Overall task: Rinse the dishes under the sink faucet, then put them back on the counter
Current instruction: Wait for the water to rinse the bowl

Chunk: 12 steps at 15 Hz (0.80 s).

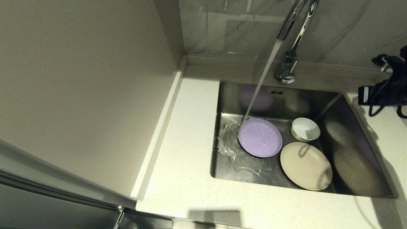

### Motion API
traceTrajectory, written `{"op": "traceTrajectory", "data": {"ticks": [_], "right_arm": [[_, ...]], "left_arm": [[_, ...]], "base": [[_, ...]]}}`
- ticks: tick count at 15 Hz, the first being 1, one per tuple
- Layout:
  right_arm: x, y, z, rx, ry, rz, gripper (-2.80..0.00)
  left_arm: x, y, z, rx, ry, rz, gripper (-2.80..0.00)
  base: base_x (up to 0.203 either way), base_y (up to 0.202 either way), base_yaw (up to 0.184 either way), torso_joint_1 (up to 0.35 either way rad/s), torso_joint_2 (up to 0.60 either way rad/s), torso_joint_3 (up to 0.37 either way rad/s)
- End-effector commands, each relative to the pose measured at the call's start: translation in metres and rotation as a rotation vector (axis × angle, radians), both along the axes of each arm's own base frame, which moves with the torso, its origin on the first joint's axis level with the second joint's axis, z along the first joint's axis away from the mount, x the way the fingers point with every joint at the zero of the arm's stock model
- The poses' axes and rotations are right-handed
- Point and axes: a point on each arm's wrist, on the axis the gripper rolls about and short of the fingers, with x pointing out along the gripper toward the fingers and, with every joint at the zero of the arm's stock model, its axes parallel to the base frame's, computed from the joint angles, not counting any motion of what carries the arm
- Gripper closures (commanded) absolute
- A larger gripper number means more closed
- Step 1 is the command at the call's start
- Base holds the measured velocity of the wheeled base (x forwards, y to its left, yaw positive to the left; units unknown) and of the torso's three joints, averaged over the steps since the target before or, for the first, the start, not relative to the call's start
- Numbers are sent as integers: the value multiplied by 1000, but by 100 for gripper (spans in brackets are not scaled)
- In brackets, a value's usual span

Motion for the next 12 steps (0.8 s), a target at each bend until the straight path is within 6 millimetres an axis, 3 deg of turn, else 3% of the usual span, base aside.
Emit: {"op": "traceTrajectory", "data": {"ticks": [1,4,7,9,12], "right_arm": [[-81,25,7,10,34,-5,0],[-174,56,-40,7,14,15,0],[-255,78,-93,-41,-189,54,0],[-293,86,-123,-72,-337,89,0],[-327,92,-153,-104,-475,162,0]], "left_arm": [[0,0,0,-1,-2,1,0],[0,0,0,-1,-2,1,0],[0,0,0,-1,-2,1,0],[0,0,0,-1,-2,1,0],[0,0,0,-1,-2,1,0]], "base": [[0,0,0,0,0,0],[0,0,0,0,0,0],[0,0,0,0,0,0],[0,0,0,0,0,0],[0,0,0,0,0,0]]}}
